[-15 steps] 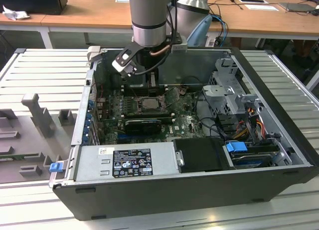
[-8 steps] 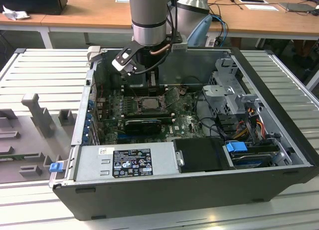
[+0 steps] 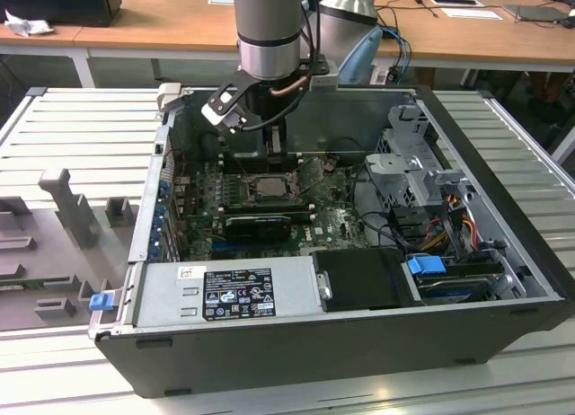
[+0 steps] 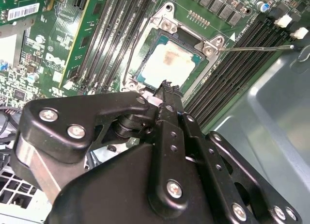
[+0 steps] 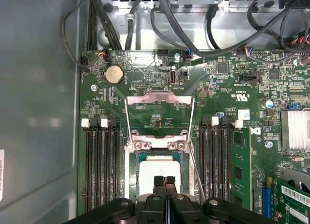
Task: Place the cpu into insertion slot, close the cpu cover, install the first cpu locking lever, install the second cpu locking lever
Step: 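Close the cpu cover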
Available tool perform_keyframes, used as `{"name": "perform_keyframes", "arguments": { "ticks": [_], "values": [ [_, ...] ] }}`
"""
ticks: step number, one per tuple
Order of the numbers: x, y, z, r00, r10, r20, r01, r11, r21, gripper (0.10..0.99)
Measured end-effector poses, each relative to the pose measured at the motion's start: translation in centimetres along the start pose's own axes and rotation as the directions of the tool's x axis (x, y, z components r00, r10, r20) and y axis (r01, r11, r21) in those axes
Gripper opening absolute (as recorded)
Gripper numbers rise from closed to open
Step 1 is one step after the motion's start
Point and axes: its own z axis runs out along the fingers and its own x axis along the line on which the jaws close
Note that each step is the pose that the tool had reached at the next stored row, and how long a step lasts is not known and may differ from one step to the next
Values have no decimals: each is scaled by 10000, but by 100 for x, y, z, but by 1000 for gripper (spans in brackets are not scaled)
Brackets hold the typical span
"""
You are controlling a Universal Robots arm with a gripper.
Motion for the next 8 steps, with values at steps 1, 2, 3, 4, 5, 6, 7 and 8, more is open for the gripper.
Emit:
{"name": "perform_keyframes", "arguments": {
  "ticks": [1, 2, 3, 4, 5, 6, 7, 8],
  "values": [
    [0, 1, -9, 10000, 0, 1, 0, 10000, 0, 106],
    [0, 1, -13, 10000, 2, 0, -2, 10000, 0, 106],
    [0, 2, -17, 10000, 3, 0, -3, 10000, -1, 106],
    [0, 2, -23, 10000, 4, 1, -4, 10000, 0, 106],
    [1, 3, -27, 10000, 5, 1, -5, 10000, 0, 106],
    [1, 3, -35, 10000, 7, 1, -7, 10000, -1, 106],
    [1, 4, -40, 10000, 8, 1, -8, 10000, 0, 106],
    [1, 4, -44, 10000, 9, 2, -9, 10000, 0, 106]
  ]
}}
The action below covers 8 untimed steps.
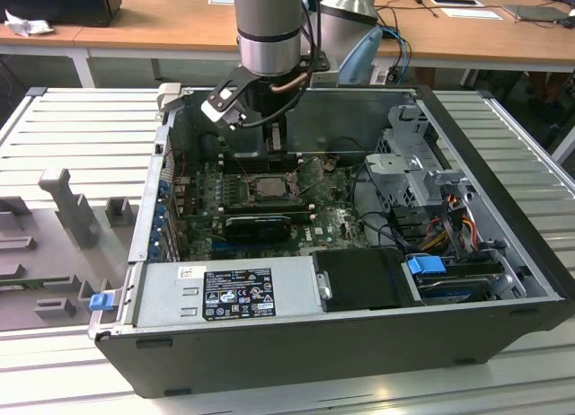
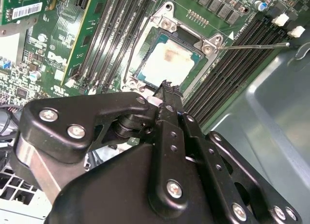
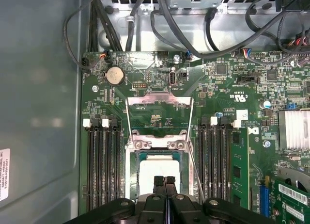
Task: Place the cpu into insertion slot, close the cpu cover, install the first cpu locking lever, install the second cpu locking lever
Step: 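Close the cpu cover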
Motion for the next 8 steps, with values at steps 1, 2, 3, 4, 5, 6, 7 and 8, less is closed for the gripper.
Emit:
{"name": "perform_keyframes", "arguments": {
  "ticks": [1, 2, 3, 4, 5, 6, 7, 8],
  "values": [
    [0, 1, -5, 10000, 1, 0, -1, 10000, -1, 106],
    [0, 1, -9, 10000, 1, 0, -1, 10000, 0, 106],
    [0, 1, -14, 10000, 2, 0, -2, 10000, 0, 106],
    [1, 2, -22, 10000, 4, 0, -4, 10000, -1, 106],
    [1, 3, -26, 10000, 5, 0, -5, 10000, 0, 106],
    [1, 3, -32, 10000, 6, 0, -6, 10000, -1, 106],
    [1, 3, -36, 10000, 7, 0, -7, 10000, -1, 106],
    [1, 4, -45, 10000, 8, 0, -8, 10000, -1, 106]
  ]
}}
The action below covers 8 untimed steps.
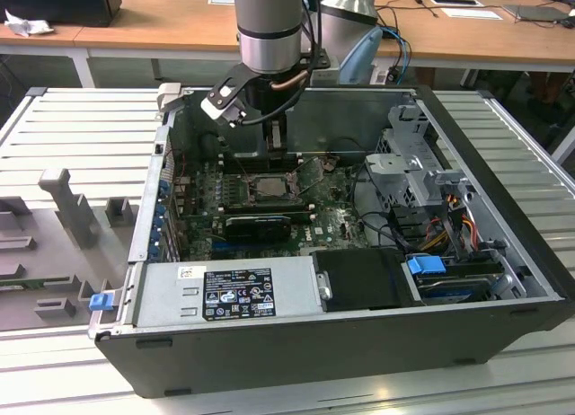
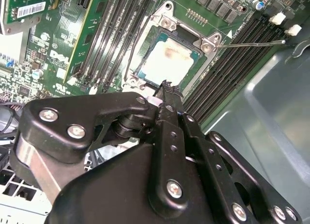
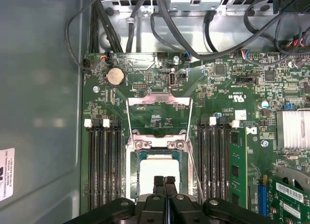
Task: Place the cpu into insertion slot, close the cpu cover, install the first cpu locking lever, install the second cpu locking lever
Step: 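Close the cpu cover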
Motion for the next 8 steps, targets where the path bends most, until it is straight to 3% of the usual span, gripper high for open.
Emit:
{"name": "perform_keyframes", "arguments": {
  "ticks": [8],
  "values": [
    [1, 20, -38, 10000, 16, 1, -16, 10000, 1, 106]
  ]
}}
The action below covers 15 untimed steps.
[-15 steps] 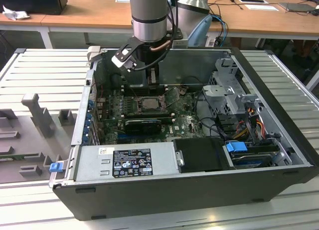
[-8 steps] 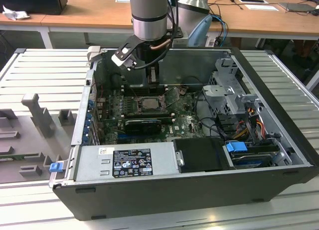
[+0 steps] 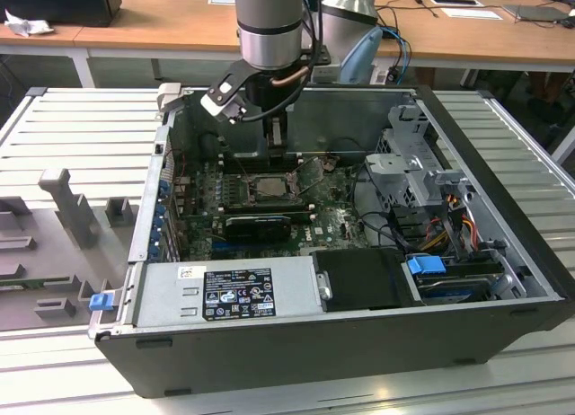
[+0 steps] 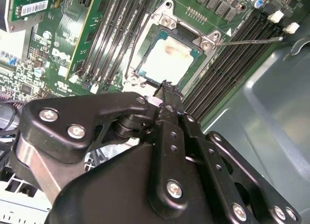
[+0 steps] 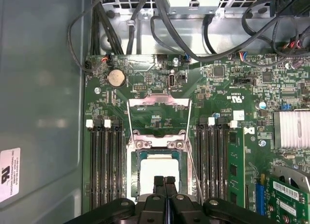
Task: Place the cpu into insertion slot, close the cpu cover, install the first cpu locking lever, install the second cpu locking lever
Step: 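Close the cpu cover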
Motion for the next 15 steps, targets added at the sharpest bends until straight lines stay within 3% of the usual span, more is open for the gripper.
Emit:
{"name": "perform_keyframes", "arguments": {
  "ticks": [4, 8, 15],
  "values": [
    [-1, 62, 5, 10000, 33, 3, -33, 10000, 6, 106],
    [1, 76, -36, 10000, 61, 6, -61, 10000, 11, 106],
    [2, 93, -41, 10000, 61, 5, -61, 10000, 11, 106]
  ]
}}
